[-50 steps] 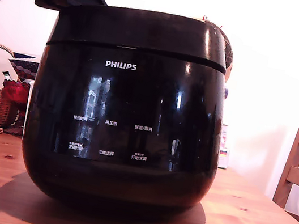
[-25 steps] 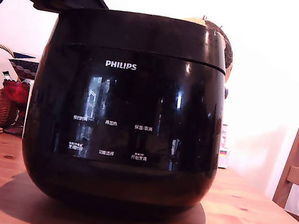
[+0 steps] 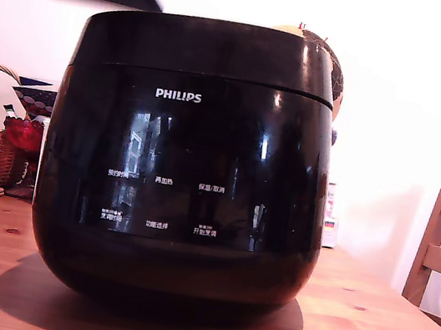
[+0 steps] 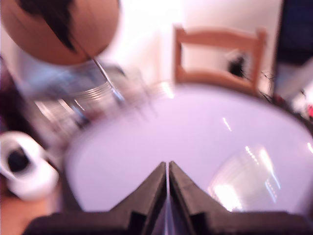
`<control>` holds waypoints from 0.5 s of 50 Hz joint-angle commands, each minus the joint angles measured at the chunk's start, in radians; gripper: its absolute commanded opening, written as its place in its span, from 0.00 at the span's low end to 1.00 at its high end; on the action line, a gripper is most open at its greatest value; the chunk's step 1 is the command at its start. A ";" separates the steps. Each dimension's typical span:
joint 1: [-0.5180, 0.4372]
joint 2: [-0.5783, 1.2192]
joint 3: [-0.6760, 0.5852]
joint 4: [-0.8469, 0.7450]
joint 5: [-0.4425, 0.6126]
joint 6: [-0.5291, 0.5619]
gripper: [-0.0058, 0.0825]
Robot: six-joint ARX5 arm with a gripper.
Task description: Close the rice cooker by pressing the lid down with medium force
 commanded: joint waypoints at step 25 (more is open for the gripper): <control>0.294 -0.160 0.131 -0.142 -0.260 0.177 0.04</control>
